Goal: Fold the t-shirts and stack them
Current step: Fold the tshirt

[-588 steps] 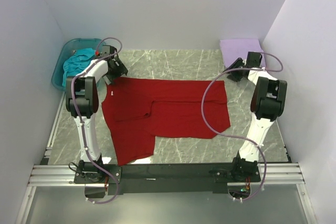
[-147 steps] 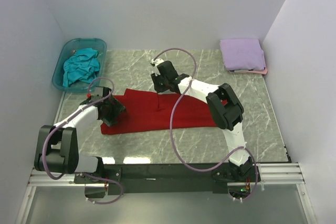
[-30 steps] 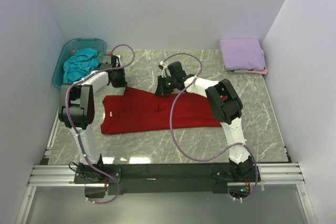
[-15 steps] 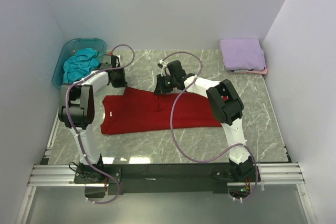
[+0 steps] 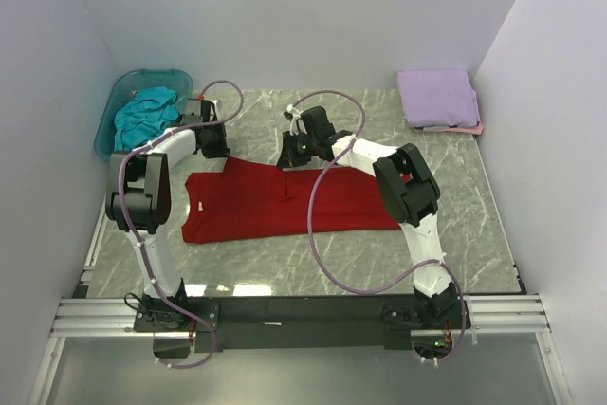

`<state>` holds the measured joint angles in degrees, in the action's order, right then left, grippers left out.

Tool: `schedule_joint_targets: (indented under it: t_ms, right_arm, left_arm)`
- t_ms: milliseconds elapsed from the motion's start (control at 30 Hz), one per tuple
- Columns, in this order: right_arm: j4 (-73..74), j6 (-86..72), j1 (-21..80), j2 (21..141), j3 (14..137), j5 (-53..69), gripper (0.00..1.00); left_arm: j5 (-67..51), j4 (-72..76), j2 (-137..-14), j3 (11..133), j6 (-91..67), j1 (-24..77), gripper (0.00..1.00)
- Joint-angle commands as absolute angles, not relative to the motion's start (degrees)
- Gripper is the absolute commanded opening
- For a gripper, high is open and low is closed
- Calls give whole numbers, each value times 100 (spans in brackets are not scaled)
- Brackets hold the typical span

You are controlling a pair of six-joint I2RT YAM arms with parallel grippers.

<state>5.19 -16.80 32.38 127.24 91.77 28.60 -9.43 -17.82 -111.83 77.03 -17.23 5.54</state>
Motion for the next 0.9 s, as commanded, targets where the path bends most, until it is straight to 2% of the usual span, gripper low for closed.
schedule_joint_targets:
  t_ms: [0,67,433,867]
  right_arm:
    - [475,-1626,3296,12454,9387,2900,8]
    - [518,-1591,3296,12411,9361,2883,0]
    - [571,-1424,3296,12024,9097,2936,0]
    - [896,-1116,3551,11593,8710,3129,0]
  left_arm:
    - [-1055,-1679,-10872,7629,-1687,536,1]
    - [-1028,-1679,-10802,7594,-1687,527,1]
    - [-993,-1767,-10319,7436,-1810,448,1]
    - [-941,-2109,-9458,6514,-2135,439,1]
